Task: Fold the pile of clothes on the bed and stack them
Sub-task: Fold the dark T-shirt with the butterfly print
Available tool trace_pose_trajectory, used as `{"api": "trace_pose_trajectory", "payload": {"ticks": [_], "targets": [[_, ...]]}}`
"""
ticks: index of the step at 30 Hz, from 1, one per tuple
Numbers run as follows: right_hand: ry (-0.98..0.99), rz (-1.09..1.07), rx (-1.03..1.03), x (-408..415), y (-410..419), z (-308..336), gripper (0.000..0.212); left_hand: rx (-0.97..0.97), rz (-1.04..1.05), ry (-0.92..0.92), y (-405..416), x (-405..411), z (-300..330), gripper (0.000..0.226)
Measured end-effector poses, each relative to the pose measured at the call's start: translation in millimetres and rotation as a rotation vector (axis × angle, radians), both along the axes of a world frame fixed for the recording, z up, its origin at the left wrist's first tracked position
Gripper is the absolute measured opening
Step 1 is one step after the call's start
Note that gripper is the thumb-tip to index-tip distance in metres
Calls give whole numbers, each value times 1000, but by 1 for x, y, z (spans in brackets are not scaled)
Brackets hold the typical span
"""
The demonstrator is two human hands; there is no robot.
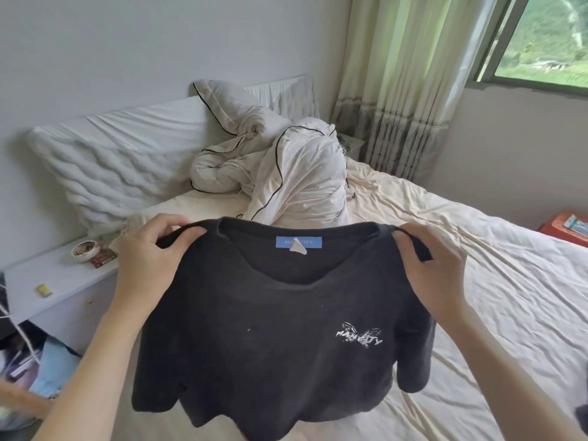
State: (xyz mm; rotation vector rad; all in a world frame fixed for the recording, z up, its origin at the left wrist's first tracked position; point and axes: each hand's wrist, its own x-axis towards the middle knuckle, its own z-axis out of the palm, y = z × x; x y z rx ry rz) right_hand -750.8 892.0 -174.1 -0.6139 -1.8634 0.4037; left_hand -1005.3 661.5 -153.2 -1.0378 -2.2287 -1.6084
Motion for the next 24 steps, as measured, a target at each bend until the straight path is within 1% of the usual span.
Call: {"api": "trace_pose_trajectory", "payload": {"ticks": [4,6,8,9,10,13,17,19,22,24], "targets": [[-112,22,-43,-36,19,-2,9,-74,30,-22,9,-35,-20,12],[-222,22,-89,-63,36,-9,11,-165,48,-39,20,-61,-34,14],[-354,34,-189,-93,53,-25,13,-286,43,-59,36,-90,-56,17],[-414,36,-254,-115,66,-41,14,-358,29,-82,49,-113,-73,18],[-467,41,-302,-119,69,-52,15,-423,9,-109,54,-119,-87,19],[-607,21,-417,-166,95,-103,16,-627,-48,-183,81,-166,-142,17],[-772,-6,-555,-243,134,-162,20,-804,-127,-289,119,-233,-205,15],[-800,-49,-596,-281,157,-190,22,-835,-115,-257,145,-268,-232,17],[-820,-65,-617,-325,186,-247,23,-931,-96,-152,186,-306,-282,22],[-891,-67,-609,-342,200,-289,24,-1001,-124,-150,205,-321,-323,24]]}}
